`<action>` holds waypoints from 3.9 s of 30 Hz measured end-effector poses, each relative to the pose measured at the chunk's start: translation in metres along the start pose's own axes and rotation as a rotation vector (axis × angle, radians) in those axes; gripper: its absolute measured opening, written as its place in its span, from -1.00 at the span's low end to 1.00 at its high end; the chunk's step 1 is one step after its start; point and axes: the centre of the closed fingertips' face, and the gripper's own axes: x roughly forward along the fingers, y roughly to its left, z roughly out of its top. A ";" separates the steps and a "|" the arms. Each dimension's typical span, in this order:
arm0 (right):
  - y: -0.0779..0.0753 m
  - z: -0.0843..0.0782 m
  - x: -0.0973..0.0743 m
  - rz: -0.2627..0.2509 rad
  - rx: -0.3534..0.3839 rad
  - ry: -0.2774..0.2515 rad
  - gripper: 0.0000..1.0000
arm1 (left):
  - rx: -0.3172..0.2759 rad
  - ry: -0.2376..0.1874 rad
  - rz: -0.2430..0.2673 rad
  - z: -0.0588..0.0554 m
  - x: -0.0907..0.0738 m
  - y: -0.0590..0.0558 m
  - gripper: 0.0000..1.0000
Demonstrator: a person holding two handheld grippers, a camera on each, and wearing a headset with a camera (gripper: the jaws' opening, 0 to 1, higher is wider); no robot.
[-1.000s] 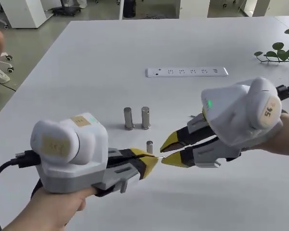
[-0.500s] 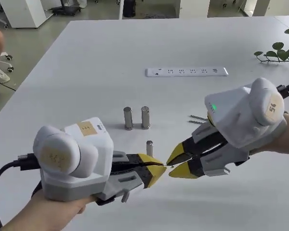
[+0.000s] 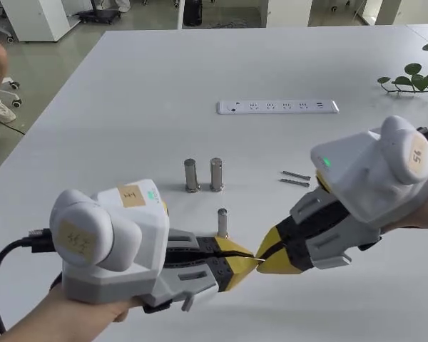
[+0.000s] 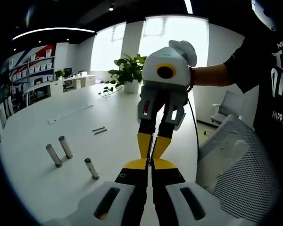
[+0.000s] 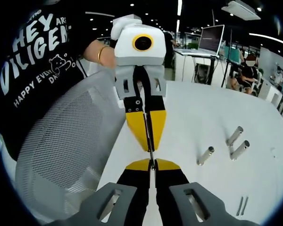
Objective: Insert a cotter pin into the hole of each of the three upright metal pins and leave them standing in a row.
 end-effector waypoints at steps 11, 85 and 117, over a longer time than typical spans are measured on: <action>0.004 0.000 -0.001 0.015 -0.033 0.035 -1.00 | 0.006 0.009 -0.011 -0.004 -0.001 -0.002 -1.00; -0.096 -0.048 0.018 -0.286 0.314 0.333 -1.00 | -0.071 0.109 0.470 -0.057 0.038 0.124 -0.75; -0.101 -0.034 0.025 -0.283 0.285 0.349 -1.00 | -0.114 0.088 0.532 -0.060 0.044 0.125 -0.86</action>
